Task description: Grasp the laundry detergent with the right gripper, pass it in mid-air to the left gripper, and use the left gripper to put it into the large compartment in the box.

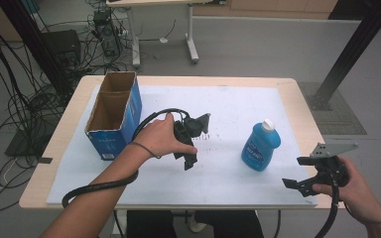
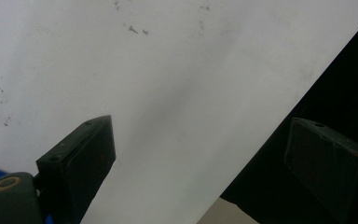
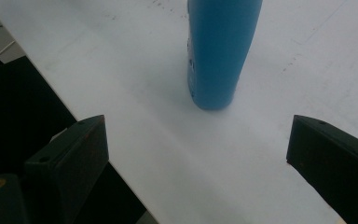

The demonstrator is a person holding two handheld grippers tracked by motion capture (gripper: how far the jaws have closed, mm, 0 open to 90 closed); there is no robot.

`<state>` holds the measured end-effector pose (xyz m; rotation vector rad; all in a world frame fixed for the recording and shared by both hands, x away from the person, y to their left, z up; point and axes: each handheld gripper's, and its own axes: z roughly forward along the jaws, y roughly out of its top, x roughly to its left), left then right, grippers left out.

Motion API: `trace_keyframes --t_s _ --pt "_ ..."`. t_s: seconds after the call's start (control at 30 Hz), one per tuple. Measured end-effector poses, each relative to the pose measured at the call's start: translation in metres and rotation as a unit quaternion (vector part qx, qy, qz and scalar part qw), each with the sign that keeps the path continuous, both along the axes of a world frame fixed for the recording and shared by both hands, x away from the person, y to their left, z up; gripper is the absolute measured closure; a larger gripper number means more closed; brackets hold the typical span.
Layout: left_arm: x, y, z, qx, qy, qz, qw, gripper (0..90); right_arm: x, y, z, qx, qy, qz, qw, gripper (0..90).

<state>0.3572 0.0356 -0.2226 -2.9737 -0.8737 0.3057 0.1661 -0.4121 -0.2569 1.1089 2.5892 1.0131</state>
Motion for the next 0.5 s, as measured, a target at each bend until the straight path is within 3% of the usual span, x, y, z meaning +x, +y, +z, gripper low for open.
trace_keyframes --t_s 0.5 --pt "0.001 0.0 -0.005 0.002 0.005 0.001 1.0 8.9 -0.011 0.003 -0.012 0.025 -0.016 -0.021 0.9993 4.5"
